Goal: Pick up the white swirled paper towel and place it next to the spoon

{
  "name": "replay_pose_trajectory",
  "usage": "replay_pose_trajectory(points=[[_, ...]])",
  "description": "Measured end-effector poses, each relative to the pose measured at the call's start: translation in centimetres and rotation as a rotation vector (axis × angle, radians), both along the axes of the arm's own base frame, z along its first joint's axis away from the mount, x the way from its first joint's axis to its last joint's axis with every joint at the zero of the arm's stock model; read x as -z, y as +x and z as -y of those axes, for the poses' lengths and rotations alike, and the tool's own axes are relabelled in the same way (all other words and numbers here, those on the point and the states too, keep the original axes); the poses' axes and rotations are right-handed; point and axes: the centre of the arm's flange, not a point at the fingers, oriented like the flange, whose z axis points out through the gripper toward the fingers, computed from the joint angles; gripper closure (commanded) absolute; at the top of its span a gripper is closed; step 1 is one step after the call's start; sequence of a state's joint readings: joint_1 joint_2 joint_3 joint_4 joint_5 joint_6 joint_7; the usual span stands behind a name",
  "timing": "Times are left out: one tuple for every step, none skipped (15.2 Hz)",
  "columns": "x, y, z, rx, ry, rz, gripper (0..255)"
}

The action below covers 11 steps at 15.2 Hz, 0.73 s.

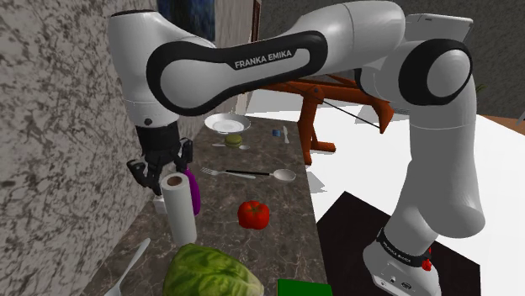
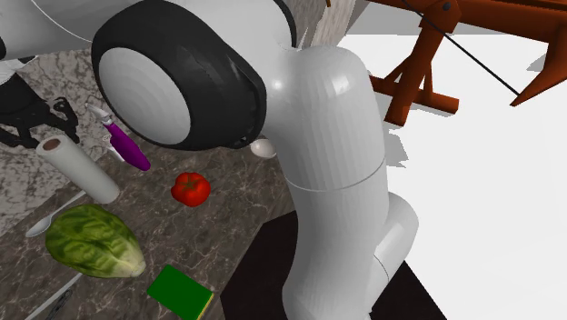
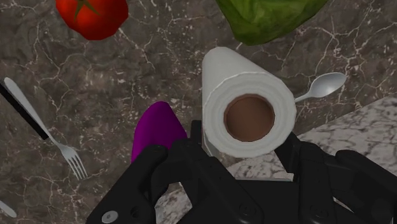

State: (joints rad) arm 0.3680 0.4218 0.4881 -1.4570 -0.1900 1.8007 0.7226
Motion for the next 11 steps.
replay_pose_trajectory(points=[[0.5,0.0,0.0,0.0,0.0,0.0,255],[1.0,0.0,0.0,0.0,0.0,0.0,255],[1.5,0.1,0.0,0.0,0.0,0.0,255],[2.1,0.1,0.0,0.0,0.0,0.0,255],[2.8,0.0,0.1,0.0,0.0,0.0,255],[3.2,0.0,0.1,0.0,0.0,0.0,255],[3.5,0.0,0.1,0.0,0.0,0.0,255],[3.7,0.0,0.0,0.0,0.0,0.0,255],[3.7,0.0,0.0,0.0,0.0,0.0,255],[3.7,0.0,0.0,0.0,0.0,0.0,255],[3.8,0.0,0.0,0.0,0.0,0.0,255]])
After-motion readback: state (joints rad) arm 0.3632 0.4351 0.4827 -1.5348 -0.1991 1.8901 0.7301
